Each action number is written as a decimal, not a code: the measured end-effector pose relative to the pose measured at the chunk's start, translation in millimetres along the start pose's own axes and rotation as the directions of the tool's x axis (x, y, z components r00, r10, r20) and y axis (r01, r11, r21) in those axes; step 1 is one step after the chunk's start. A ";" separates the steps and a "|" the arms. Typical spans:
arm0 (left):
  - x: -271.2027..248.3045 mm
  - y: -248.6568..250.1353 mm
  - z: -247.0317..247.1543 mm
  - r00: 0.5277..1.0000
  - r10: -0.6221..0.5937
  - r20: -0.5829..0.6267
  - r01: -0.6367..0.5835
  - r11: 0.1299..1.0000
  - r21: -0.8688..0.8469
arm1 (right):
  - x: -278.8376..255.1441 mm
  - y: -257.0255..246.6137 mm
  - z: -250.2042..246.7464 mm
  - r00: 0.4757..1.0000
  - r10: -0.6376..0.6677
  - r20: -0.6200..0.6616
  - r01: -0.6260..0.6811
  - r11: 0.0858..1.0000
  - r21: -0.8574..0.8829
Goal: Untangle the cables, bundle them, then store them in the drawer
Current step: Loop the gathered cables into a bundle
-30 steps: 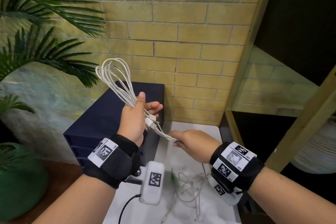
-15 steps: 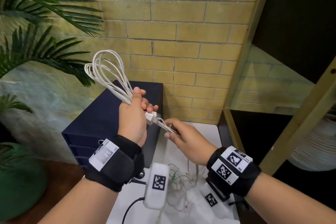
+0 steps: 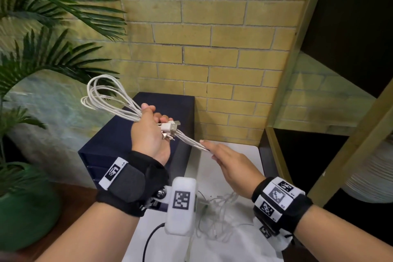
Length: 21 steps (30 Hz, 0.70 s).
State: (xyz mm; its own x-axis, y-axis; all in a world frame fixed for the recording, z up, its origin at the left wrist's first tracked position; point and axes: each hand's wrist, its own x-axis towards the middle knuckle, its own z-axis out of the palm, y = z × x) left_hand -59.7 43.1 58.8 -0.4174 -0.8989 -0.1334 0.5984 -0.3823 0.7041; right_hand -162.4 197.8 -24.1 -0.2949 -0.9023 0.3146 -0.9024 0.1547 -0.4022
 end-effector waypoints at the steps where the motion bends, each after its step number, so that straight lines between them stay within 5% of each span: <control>1: 0.2 -2.9 -1.8 1.000 0.015 -0.008 -0.015 0.999 0.028 | 1.6 0.5 -1.5 0.999 -0.007 0.035 0.008 1.000 -0.028; 5: 2.3 -20.5 -10.2 0.986 0.164 0.012 -0.162 0.953 0.257 | 14.1 -12.0 -18.3 0.972 -0.048 0.230 0.105 0.965 -0.240; 11: -0.4 -42.5 -22.0 0.927 0.312 0.208 -0.375 0.742 0.555 | 26.0 -42.5 -42.1 0.915 -0.204 0.350 0.321 0.892 -0.320; 15: -0.2 -50.0 -24.9 0.929 0.246 0.275 -0.368 0.679 0.636 | 31.3 -55.3 -41.6 0.897 -0.277 0.344 0.372 0.894 -0.250; 21: -3.7 -45.4 -28.3 0.923 0.035 0.383 -0.292 0.711 0.640 | 35.7 -49.9 -47.3 0.973 -0.130 0.192 0.121 0.991 0.059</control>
State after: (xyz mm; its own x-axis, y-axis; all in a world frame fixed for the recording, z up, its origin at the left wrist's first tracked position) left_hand -66.0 57.8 7.5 -0.6264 -0.7612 0.1681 0.1097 0.1275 0.9858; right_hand -142.7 176.9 47.8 -0.1090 -0.9752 0.1928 -0.9114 0.0206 -0.4110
